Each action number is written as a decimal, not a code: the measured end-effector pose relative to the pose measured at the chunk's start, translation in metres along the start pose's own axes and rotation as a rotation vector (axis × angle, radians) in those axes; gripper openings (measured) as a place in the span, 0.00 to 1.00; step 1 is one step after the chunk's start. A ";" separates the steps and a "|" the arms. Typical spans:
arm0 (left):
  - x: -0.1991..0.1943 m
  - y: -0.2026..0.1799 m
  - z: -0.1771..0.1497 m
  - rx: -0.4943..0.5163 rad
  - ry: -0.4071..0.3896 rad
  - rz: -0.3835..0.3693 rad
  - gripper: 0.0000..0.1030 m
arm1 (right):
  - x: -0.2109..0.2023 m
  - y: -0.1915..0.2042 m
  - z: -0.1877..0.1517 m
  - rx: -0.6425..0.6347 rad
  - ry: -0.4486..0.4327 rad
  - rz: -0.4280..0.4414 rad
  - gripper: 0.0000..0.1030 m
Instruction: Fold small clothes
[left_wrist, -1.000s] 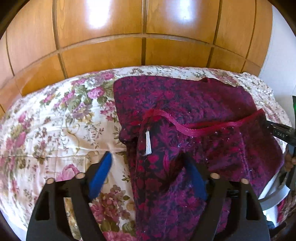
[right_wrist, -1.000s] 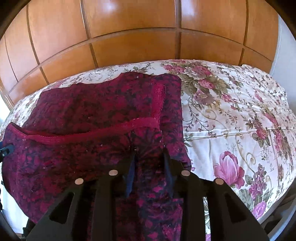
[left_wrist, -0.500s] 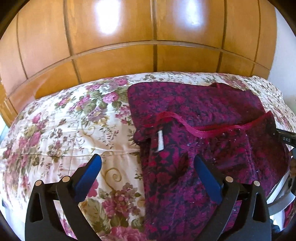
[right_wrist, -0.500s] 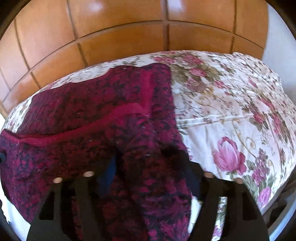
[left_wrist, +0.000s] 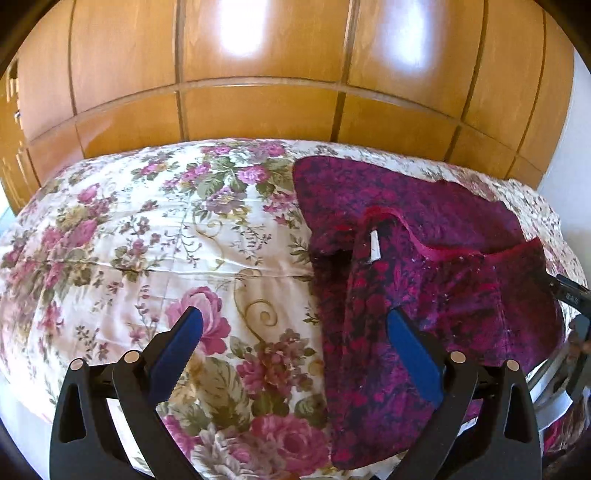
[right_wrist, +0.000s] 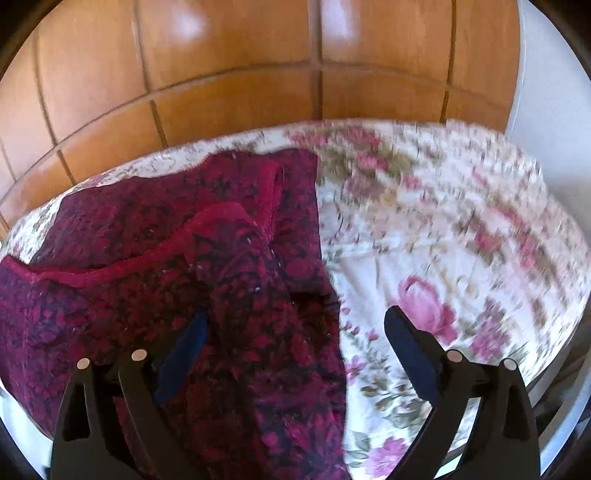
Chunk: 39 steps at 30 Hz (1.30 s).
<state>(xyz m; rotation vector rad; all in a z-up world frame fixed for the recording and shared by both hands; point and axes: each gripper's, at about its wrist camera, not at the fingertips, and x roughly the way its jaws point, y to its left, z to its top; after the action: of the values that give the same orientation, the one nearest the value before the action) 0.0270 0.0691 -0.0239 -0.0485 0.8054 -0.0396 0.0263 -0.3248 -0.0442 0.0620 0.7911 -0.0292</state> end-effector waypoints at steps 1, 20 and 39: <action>0.000 0.000 0.000 0.006 0.000 0.011 0.96 | -0.004 0.001 0.000 -0.018 -0.014 0.002 0.93; 0.032 -0.040 0.027 0.056 0.090 -0.167 0.53 | 0.026 0.038 0.031 -0.127 0.041 0.062 0.40; -0.020 -0.027 0.054 0.001 -0.114 -0.289 0.14 | -0.036 0.020 0.083 -0.007 -0.088 0.245 0.16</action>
<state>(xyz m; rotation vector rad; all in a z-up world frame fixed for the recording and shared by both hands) 0.0521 0.0450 0.0296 -0.1642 0.6799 -0.3079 0.0608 -0.3099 0.0408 0.1501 0.6915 0.2013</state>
